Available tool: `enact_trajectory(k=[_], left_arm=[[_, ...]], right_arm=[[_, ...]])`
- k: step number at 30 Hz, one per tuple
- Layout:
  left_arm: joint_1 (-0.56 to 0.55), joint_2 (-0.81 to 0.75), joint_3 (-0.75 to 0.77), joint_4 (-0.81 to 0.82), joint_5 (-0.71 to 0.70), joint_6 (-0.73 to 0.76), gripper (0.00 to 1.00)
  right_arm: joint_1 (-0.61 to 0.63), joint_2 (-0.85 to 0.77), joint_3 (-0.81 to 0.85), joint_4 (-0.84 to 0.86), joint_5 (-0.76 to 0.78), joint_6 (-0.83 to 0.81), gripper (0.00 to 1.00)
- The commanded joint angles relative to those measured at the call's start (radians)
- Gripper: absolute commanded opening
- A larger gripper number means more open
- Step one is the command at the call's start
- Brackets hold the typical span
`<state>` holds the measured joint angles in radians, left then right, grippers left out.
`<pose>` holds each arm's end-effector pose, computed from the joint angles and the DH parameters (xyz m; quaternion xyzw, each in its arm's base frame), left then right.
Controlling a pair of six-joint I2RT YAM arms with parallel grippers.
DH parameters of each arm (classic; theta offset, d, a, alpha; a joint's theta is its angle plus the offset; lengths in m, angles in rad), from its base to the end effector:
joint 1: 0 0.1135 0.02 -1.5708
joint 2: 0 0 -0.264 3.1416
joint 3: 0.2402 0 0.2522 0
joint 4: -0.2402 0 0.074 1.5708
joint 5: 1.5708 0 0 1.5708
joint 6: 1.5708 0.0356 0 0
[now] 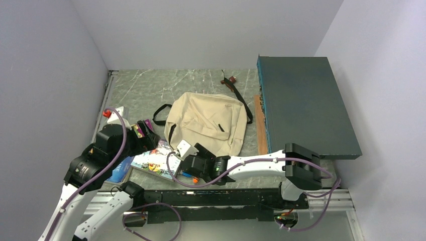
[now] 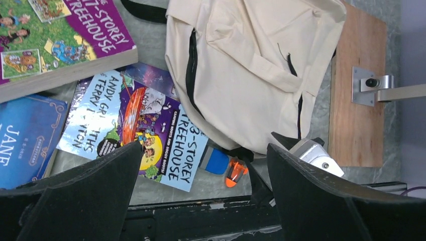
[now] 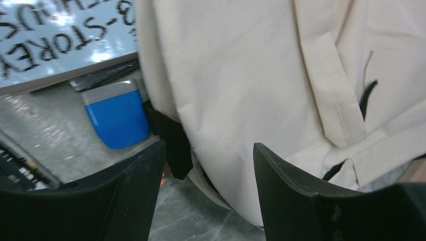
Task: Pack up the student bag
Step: Unzip the student bag at the center of the board.
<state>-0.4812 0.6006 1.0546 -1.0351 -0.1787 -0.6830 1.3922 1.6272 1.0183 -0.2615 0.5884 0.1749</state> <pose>0.0802 -0.0347 0.3642 -0.1304 0.8678 -0.1945 0.4383 0.0793 0.3280 0.2070 -0.4324 0.7944 0.0388 0.4248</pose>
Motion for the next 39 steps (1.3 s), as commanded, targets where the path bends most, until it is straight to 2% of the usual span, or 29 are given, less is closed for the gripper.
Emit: enact_trajectory(k=[1,3,4,6,7,10,13,16,20,23,25,27,29,33,39], left_arm=[[0.004,0.008,-0.033,-0.015,-0.008,-0.038,1.0],[0.004,0.023,-0.046,0.01,0.016,-0.035,0.99],[0.004,0.034,-0.048,0.021,0.025,-0.033,0.99],[0.004,0.062,-0.048,0.029,0.038,-0.031,0.98],[0.004,0.076,-0.052,0.036,0.046,-0.033,0.99],[0.004,0.13,-0.101,0.09,0.135,-0.05,0.96],[0.005,0.193,-0.205,0.217,0.266,-0.075,0.81],[0.004,0.266,-0.285,0.348,0.313,-0.105,0.76],[0.004,0.385,-0.337,0.515,0.397,-0.131,0.76],[0.003,0.513,-0.295,0.585,0.431,-0.119,0.76],[0.003,0.599,-0.262,0.634,0.458,-0.113,0.76],[0.003,0.692,-0.225,0.677,0.486,-0.109,0.75],[0.003,0.754,-0.182,0.693,0.494,-0.094,0.75],[0.004,0.815,-0.131,0.69,0.504,-0.048,0.78],[0.004,0.847,-0.101,0.697,0.614,0.012,0.81]], right_arm=[[0.003,0.024,0.016,-0.002,0.193,0.057,0.67],[0.004,0.038,0.011,-0.03,0.241,0.068,0.63],[0.002,0.043,0.012,-0.051,0.268,0.083,0.56],[0.002,0.037,0.01,-0.083,0.316,0.112,0.26],[0.002,0.027,0.009,-0.094,0.332,0.125,0.17],[0.002,-0.014,0.008,-0.108,0.343,0.15,0.0],[0.001,-0.053,0.021,-0.152,0.378,0.203,0.0],[-0.023,-0.095,0.01,-0.161,0.385,0.232,0.0],[-0.055,-0.169,-0.047,-0.111,0.32,0.223,0.0],[-0.079,-0.212,-0.088,-0.083,0.287,0.21,0.01],[-0.088,-0.227,-0.099,-0.076,0.28,0.197,0.05],[-0.099,-0.234,-0.099,-0.086,0.279,0.199,0.0],[-0.107,-0.237,-0.1,-0.086,0.293,0.199,0.0],[-0.124,-0.236,-0.094,-0.059,0.336,0.172,0.0],[-0.159,-0.22,-0.058,-0.084,0.39,0.136,0.0]])
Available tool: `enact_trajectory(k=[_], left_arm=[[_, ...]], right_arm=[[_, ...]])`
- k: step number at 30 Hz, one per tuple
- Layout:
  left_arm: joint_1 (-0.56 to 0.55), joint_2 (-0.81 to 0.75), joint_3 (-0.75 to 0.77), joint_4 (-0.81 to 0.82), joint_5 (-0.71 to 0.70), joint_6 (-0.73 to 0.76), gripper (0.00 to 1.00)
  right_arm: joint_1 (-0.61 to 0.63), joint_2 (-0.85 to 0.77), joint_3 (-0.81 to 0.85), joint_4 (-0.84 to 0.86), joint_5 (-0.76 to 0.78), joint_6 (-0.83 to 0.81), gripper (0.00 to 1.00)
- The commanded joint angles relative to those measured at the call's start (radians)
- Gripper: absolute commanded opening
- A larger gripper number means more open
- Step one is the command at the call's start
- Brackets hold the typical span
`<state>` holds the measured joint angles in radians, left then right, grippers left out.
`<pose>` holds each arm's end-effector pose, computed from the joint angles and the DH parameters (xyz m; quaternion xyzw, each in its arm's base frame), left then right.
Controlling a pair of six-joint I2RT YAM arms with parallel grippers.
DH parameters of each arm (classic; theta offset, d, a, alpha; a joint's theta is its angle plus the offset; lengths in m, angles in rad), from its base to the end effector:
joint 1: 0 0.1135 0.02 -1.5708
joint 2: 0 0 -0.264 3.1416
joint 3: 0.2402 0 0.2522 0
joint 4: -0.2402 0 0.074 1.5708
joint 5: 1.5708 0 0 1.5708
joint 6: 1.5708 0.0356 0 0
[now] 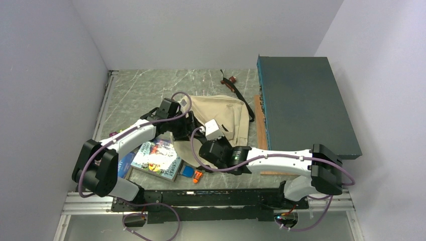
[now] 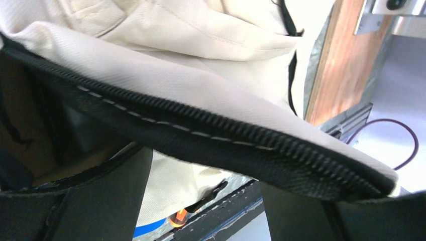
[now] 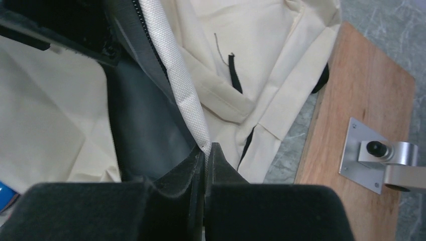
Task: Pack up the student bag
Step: Unzip the student bag at the center of the board.
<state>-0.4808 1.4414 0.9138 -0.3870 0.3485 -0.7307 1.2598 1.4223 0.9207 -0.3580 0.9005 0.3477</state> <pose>0.2545 -0.1465 0.2187 -0.0608 0.9320 -0.3156 0.1674 0.1145 0.2650 0.2366 -0.2357 0.8245 -0.0575 0.5113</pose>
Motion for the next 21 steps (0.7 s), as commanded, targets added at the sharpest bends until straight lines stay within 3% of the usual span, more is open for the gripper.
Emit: enact_trajectory(k=[1,7,13,16,19,21], left_arm=[[0.004,-0.004,0.044,0.032,0.076,0.066,0.81],[0.054,-0.281,-0.102,-0.057,0.011,0.054,0.96],[0.274,-0.562,-0.14,-0.327,-0.091,0.113,1.0],[0.373,-0.585,-0.074,-0.464,-0.225,0.084,1.0],[0.378,-0.546,0.007,-0.485,-0.307,0.143,1.0],[0.354,-0.504,0.079,-0.511,-0.458,0.175,1.0]], right_arm=[[-0.04,-0.018,0.038,0.021,0.073,-0.056,0.0],[-0.079,-0.063,0.01,0.113,0.024,-0.181,0.0],[-0.086,-0.062,-0.01,0.103,0.023,-0.161,0.0],[-0.086,-0.073,-0.017,0.082,0.007,-0.136,0.0],[-0.086,-0.099,-0.031,0.078,-0.022,-0.132,0.0],[-0.086,-0.121,-0.043,0.092,-0.043,-0.144,0.0]])
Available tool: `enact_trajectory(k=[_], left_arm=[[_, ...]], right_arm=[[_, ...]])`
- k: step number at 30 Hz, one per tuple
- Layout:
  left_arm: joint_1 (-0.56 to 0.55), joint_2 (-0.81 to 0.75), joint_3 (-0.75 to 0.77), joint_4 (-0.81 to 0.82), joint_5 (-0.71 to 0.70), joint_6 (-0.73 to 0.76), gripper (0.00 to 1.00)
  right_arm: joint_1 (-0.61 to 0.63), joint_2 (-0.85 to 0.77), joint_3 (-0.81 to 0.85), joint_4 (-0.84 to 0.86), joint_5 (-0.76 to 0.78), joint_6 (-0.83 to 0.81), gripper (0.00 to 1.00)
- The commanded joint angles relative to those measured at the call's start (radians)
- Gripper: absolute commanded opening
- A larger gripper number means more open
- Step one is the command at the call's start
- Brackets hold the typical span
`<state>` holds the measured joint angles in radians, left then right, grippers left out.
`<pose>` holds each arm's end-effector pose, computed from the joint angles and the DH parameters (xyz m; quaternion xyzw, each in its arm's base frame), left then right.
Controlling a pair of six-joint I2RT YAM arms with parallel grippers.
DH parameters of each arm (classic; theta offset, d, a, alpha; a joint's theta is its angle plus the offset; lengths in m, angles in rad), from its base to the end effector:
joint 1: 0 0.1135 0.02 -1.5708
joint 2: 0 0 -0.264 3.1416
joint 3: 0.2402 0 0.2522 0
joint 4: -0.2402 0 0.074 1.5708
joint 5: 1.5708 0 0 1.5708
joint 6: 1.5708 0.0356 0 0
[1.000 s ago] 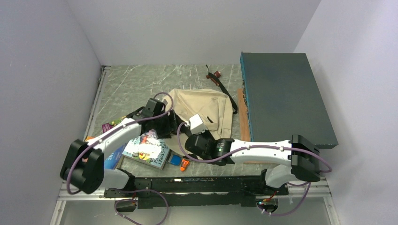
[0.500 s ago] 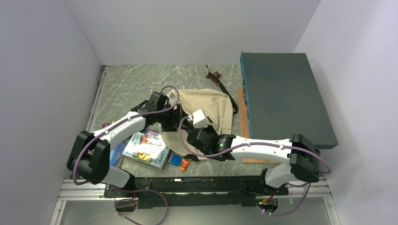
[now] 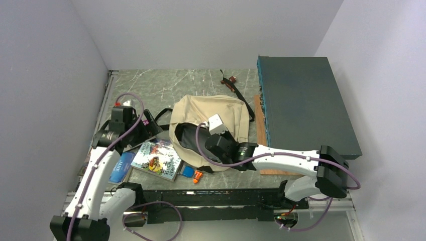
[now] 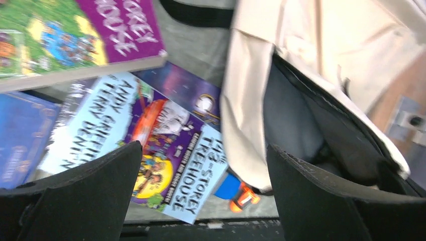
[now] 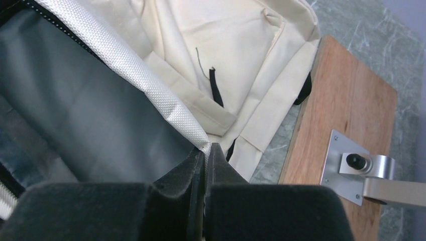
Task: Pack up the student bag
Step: Unzip the student bag at the center of the board, then pick up the book from the center of the board.
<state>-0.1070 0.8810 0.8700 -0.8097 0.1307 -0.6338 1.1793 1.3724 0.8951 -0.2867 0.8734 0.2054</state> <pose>0.1706 -0.0230 0.2945 -0.2186 0.9027 -0.1890 0.3188 0.1332 0.2512 0.2461 -0.2432 0.8142 -0.0724 0.5221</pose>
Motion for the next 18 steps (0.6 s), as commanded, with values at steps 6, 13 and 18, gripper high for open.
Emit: enact_trajectory(k=[6,13,18], left_arm=[[-0.159,0.369,0.292,-0.162,-0.547,0.186,1.0],[-0.212,0.767,0.456,-0.243,-0.631,0.283,1.0],[-0.241,0.851,0.424,-0.228,-0.696,0.303,1.0]], right_arm=[[-0.005,-0.104,-0.041,0.058,-0.045,-0.005,0.0],[-0.004,-0.14,-0.058,0.06,-0.07,-0.015,0.0],[-0.003,-0.203,-0.089,0.068,-0.078,-0.011,0.0]])
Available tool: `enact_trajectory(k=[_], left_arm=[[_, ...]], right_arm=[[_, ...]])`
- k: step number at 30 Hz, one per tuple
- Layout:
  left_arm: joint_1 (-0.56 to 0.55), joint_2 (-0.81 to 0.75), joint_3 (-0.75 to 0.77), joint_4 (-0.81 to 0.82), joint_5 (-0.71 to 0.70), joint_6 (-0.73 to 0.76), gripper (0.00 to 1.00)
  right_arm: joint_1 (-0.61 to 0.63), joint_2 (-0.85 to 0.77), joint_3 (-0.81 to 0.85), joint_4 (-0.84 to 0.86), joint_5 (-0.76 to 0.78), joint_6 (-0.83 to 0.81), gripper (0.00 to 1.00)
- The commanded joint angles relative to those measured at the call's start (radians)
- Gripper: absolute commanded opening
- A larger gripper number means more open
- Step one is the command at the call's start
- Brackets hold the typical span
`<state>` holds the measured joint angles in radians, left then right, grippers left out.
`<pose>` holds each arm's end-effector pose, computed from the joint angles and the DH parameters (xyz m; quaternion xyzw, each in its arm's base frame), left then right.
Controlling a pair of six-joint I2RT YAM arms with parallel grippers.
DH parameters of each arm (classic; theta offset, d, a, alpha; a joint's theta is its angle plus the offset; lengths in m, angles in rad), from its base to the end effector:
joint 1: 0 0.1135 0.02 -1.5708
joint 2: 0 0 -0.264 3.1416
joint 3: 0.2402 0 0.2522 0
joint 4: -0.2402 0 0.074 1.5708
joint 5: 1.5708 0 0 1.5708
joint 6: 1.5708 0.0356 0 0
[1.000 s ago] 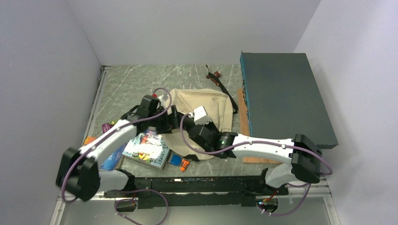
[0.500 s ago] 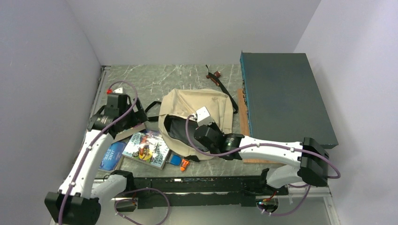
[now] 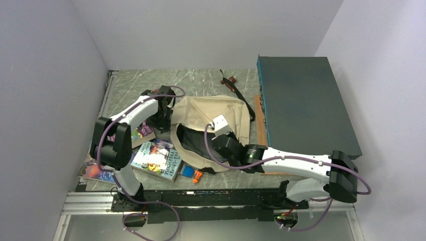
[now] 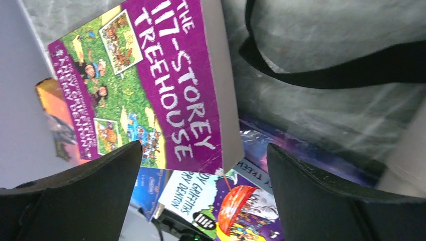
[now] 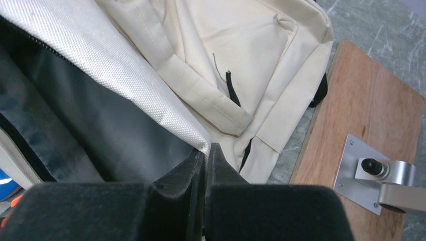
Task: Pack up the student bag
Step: Pick up the book from the center of the board.
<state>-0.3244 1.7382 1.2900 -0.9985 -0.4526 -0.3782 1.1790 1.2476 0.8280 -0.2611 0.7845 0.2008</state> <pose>0.3119 -0.0885 0.2165 -0.0401 0.9719 0.1895 0.1338 0.1231 0.2320 0.2564 -0.2466 0.8136 -0.0129 0.5264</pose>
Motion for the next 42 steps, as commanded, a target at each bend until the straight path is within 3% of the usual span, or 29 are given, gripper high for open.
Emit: enact_trajectory(k=[1,13,16,23,27,33,36,40,42], left_arm=[[-0.032,0.008,0.002,-0.048,-0.14,0.04,1.0],[-0.051,0.141,0.002,-0.042,-0.206,0.07,0.94],[-0.046,0.165,0.008,-0.047,-0.248,0.065,0.66],[-0.046,0.181,0.017,-0.041,-0.243,0.08,0.52],[-0.05,0.176,0.031,-0.057,-0.26,0.072,0.3],[-0.096,-0.006,0.06,-0.109,-0.364,0.027,0.0],[-0.126,-0.156,0.084,-0.136,-0.369,0.016,0.0],[-0.142,-0.394,0.147,-0.126,-0.227,0.036,0.0],[-0.142,-0.51,0.161,-0.064,-0.121,0.067,0.0]], right_arm=[[-0.003,-0.09,-0.033,0.051,0.005,-0.009,0.0],[-0.003,-0.11,-0.043,0.08,-0.026,-0.019,0.0],[-0.003,-0.105,-0.04,0.082,-0.038,-0.014,0.0],[0.0,-0.097,-0.028,0.079,-0.051,-0.015,0.0],[0.002,-0.092,-0.026,0.08,-0.053,-0.014,0.0],[0.011,-0.068,-0.004,0.062,-0.061,-0.005,0.0],[0.014,-0.064,0.002,0.056,-0.064,0.0,0.0],[0.014,-0.063,0.009,0.05,-0.093,0.031,0.0],[0.015,-0.062,0.014,0.052,-0.134,0.068,0.1]])
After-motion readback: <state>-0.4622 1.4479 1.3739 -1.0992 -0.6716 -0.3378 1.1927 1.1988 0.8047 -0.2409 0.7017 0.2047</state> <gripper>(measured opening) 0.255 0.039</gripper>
